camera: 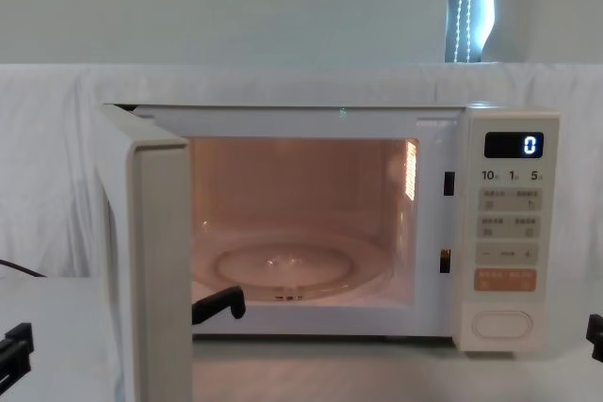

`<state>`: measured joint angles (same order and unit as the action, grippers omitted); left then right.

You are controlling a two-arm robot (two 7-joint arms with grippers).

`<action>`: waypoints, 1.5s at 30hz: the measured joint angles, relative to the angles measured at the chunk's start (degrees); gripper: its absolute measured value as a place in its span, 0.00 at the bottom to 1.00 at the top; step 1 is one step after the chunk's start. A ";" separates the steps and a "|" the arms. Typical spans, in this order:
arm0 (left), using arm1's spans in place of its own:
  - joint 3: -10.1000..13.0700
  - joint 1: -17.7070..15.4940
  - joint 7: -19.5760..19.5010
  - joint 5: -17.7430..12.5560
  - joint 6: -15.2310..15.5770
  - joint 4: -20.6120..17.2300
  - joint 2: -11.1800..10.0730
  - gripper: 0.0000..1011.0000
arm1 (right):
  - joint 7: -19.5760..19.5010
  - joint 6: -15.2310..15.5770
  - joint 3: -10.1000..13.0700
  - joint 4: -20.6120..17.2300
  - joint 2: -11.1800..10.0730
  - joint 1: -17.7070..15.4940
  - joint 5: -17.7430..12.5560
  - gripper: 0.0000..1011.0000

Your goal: Press the button to open the microwave door with one hand; close the microwave door with the other hand.

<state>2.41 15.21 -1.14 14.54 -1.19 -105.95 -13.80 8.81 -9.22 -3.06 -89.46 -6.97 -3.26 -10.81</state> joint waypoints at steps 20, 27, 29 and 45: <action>0.00 0.00 0.00 0.00 0.00 0.00 0.00 0.00 | 0.00 0.00 0.00 0.00 0.00 0.00 0.00 0.99; 0.00 0.00 0.00 0.00 0.00 0.00 0.00 0.00 | 0.00 0.00 0.00 0.00 0.00 0.00 0.00 0.99; 0.00 0.00 0.00 0.00 0.00 0.00 0.00 0.00 | 0.00 0.00 0.00 0.00 0.00 0.00 0.00 0.99; -2.92 1.41 -5.88 2.95 3.86 -5.05 -0.79 0.00 | 0.00 0.00 0.00 0.00 0.00 0.00 0.00 0.99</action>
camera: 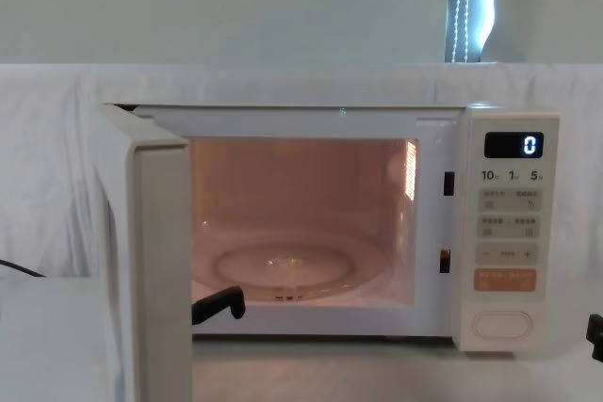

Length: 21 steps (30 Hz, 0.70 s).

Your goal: Press the button to open the microwave door with one hand; close the microwave door with the other hand.

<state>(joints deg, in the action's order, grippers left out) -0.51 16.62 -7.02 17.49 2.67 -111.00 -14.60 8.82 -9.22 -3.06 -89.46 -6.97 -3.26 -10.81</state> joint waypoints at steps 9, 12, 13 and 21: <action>-3.07 2.52 -6.50 6.35 4.05 -6.40 -4.30 0.00 | 0.00 0.00 0.00 0.00 0.00 0.00 0.00 0.99; -4.29 2.82 -8.15 8.73 5.09 -8.08 -5.89 0.00 | 0.00 0.00 0.00 0.00 0.00 0.00 0.00 0.99; -4.64 2.85 -8.56 9.33 5.32 -8.52 -6.35 0.00 | 0.00 0.00 0.00 0.00 0.00 0.00 0.00 0.99; -6.68 1.79 -11.27 13.63 7.14 -11.05 -9.72 0.00 | 0.00 0.00 0.00 0.00 -0.01 0.00 0.00 0.99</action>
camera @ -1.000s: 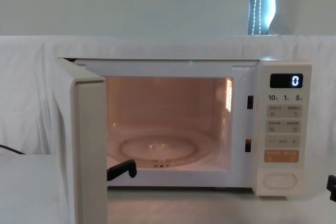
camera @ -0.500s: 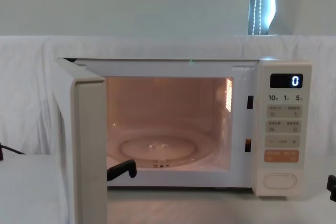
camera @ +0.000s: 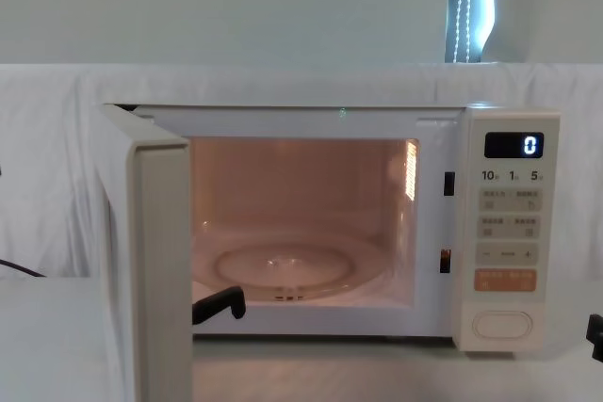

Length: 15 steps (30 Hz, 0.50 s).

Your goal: Press the button to open the microwave door with one hand; close the microwave door with the other hand.

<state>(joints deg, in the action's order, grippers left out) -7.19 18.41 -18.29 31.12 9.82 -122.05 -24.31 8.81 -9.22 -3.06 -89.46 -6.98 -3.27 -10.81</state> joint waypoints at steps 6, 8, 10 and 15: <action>0.82 -2.33 -0.50 1.61 1.40 0.63 -1.83 0.00 | 0.00 0.00 0.00 0.00 0.01 0.00 0.00 0.99; 1.69 -3.12 -0.28 1.72 1.91 1.30 -2.19 0.00 | 0.00 0.00 0.00 0.00 0.00 0.00 0.00 0.99; 2.89 -3.96 0.13 1.73 2.25 2.00 -2.40 0.00 | 0.00 0.00 0.00 0.00 0.00 0.00 0.00 0.99; 5.53 -5.79 1.16 1.47 2.52 3.33 -2.58 0.00 | 0.00 0.00 0.00 0.00 0.00 0.00 0.00 0.99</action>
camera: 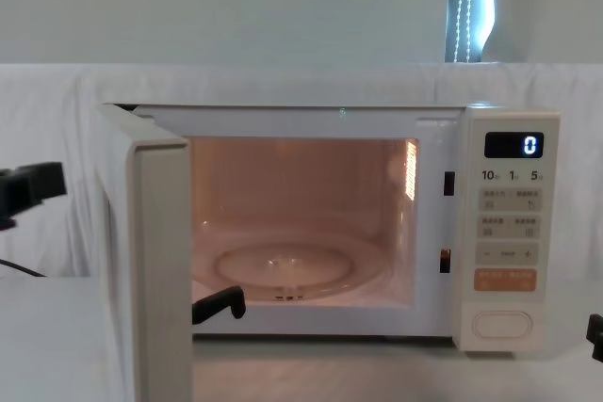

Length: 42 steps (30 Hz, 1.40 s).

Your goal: Press the button to open the microwave door with one hand; close the microwave door with the other hand.

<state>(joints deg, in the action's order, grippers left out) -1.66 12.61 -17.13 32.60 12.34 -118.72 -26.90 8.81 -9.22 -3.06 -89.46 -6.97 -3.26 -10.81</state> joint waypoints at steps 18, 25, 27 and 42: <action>9.03 -7.97 3.56 -2.31 0.18 3.87 -0.19 0.00 | 0.00 0.00 0.00 0.00 0.00 0.00 0.00 0.99; 11.31 -10.62 4.83 -3.55 0.05 5.67 0.74 0.00 | 0.00 0.00 0.00 0.00 0.00 0.00 0.00 0.99; 11.80 -11.36 5.06 -3.89 0.03 6.21 1.03 0.00 | 0.00 0.00 0.00 0.00 0.00 0.00 0.00 0.99; 15.15 -18.79 6.42 -7.26 1.08 11.87 4.53 0.00 | 0.00 0.00 0.00 0.00 0.00 0.00 0.00 0.99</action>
<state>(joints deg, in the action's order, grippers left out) 13.49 -6.18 -10.71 25.34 13.41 -106.86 -22.36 8.81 -9.22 -3.05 -89.46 -6.97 -3.27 -10.81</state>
